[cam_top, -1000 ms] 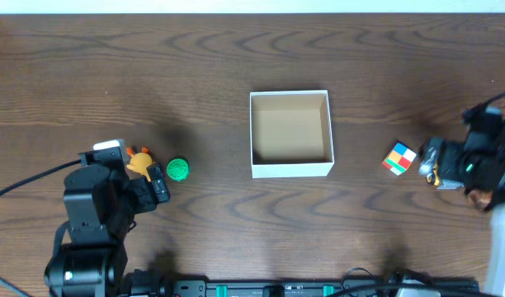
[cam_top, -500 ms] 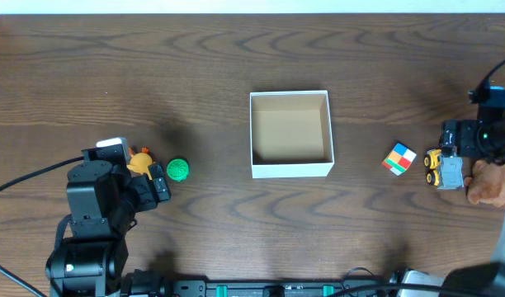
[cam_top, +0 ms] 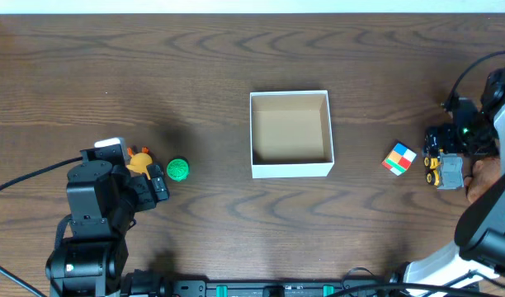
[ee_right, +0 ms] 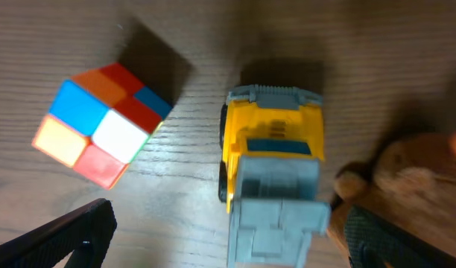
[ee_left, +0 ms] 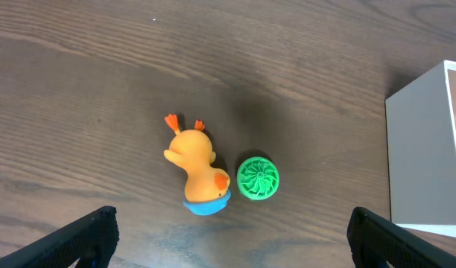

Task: Pack container
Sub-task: 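Move the right gripper over the yellow toy truck and grasp it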

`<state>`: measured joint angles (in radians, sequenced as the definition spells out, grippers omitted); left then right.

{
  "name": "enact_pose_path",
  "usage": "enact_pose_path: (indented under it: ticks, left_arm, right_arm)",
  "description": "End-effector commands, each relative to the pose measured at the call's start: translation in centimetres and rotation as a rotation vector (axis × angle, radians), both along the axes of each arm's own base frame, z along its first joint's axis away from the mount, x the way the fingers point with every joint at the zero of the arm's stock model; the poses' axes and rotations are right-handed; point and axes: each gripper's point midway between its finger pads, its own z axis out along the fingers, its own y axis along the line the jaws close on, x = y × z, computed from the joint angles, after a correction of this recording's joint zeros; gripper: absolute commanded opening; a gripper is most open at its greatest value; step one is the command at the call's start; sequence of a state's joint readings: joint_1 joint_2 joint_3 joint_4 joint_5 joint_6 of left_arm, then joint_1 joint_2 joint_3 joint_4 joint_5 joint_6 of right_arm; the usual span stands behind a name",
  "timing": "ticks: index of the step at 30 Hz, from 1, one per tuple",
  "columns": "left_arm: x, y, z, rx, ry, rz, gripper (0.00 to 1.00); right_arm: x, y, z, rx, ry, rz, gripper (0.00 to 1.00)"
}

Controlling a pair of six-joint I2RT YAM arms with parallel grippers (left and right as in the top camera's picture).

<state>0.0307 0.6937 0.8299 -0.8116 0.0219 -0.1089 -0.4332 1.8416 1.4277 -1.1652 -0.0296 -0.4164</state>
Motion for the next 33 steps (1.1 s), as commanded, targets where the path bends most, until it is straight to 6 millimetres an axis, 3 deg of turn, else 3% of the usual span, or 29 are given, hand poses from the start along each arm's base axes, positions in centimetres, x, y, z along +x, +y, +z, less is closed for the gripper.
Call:
enact_pose_path:
  ticks: [1, 5, 23, 33]
  left_arm:
    - [0.1, 0.2, 0.8, -0.001, -0.018, 0.015, 0.98]
    - [0.1, 0.2, 0.7, -0.001, -0.016, 0.015, 0.98]
    - [0.3, 0.2, 0.4, -0.001, 0.002, 0.015, 0.98]
    - [0.3, 0.2, 0.4, -0.001, 0.002, 0.015, 0.98]
  right_arm:
    - [-0.6, -0.6, -1.0, 0.012, 0.029, -0.042, 0.99]
    - [-0.8, -1.5, -1.0, -0.002, 0.026, -0.071, 0.99]
    - [-1.9, -0.9, -3.2, 0.069, 0.027, -0.108, 0.99]
    - [-1.7, -1.0, -3.3, 0.063, 0.016, -0.131, 0.8]
